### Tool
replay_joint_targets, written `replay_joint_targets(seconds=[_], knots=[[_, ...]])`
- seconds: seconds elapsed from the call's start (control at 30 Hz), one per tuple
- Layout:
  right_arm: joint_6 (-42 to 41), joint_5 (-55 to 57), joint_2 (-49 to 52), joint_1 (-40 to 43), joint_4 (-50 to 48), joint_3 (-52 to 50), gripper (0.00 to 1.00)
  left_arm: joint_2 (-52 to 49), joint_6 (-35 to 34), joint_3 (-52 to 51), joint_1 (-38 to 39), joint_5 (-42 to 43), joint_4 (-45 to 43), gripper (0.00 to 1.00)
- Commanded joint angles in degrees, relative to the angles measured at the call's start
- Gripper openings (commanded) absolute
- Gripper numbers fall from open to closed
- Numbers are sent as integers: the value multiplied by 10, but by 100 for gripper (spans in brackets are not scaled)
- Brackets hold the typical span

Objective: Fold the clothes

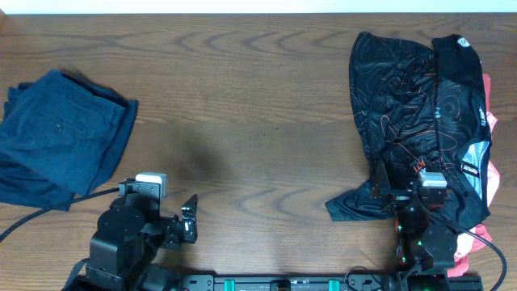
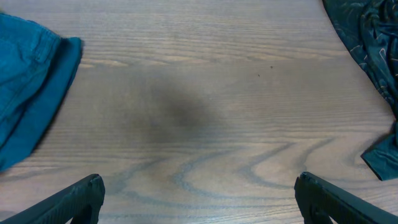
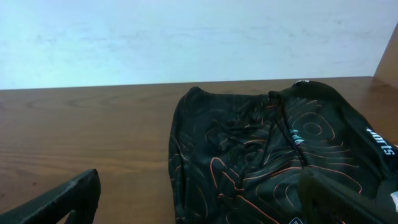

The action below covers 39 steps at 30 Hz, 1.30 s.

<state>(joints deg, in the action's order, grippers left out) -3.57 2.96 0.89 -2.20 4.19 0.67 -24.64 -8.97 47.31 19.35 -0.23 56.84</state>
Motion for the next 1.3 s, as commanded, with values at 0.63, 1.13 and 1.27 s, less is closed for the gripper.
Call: replay_joint_targets(seconds=[0.63,1.13,1.27], knots=[[9,-4,-2,6,-1,-3,99,1,3,-2,0,-5,2,98],[9,-4,-2,6,-1,-3,99,125,-1,-151,-110,-5,16,98],[9,-4,-2,6,-1,-3,99,169,-23,-215,-110,-3,-5,98]])
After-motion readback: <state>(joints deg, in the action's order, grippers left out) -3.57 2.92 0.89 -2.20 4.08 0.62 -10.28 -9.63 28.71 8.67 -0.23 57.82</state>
